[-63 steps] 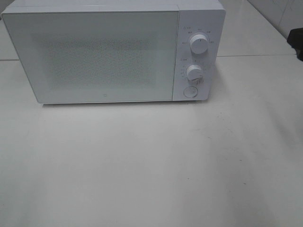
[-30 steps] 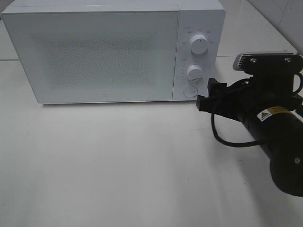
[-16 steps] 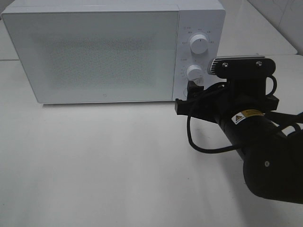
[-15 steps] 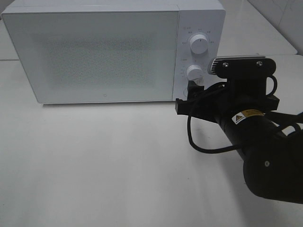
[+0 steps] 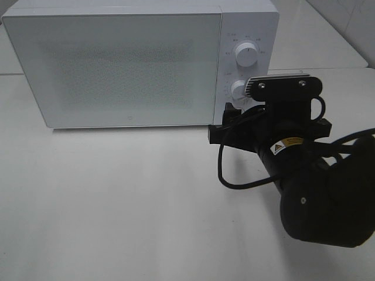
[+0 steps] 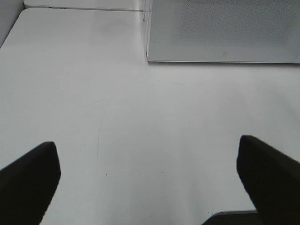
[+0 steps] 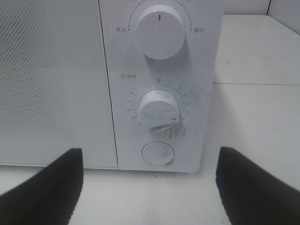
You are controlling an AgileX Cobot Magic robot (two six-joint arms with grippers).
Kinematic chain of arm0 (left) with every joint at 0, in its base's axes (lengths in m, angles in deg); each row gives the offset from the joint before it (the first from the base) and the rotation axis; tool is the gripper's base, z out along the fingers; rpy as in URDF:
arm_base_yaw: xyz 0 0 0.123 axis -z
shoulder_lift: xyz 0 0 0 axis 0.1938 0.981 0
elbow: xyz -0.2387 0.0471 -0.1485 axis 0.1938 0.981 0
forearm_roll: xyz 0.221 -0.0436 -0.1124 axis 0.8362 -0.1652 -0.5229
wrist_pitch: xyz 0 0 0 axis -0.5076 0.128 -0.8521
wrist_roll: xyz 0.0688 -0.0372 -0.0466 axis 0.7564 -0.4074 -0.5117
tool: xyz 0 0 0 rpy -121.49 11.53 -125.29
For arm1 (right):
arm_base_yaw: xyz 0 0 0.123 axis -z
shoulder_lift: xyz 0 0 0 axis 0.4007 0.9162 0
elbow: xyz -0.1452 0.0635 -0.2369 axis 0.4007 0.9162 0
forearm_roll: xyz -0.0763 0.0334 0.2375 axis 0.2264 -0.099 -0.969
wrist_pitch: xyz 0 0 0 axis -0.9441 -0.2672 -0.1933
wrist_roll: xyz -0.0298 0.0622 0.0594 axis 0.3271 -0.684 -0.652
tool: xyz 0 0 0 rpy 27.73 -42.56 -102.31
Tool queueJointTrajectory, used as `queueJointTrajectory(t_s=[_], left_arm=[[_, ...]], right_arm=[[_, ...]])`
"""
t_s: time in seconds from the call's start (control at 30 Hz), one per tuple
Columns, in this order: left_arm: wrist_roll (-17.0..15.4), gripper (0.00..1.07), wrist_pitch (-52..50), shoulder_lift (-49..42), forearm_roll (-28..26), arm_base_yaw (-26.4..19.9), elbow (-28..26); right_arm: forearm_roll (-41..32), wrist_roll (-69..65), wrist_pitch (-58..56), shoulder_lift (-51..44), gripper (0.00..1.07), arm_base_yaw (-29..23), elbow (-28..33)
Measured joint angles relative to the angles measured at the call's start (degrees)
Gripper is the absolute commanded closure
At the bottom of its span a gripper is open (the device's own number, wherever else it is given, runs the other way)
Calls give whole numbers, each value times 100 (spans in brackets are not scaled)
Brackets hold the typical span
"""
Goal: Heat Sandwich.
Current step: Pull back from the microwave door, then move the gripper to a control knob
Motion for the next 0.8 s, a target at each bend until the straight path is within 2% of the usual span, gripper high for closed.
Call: queueJointTrajectory(t_s=[0.63,0.8], left_arm=[[0,10,0,0,0,0,0],[0,10,0,0,0,0,0]], right_arm=[[619,-149,-132,837,31,854,-1003],[665,-201,-172,968,31,922,-1140]])
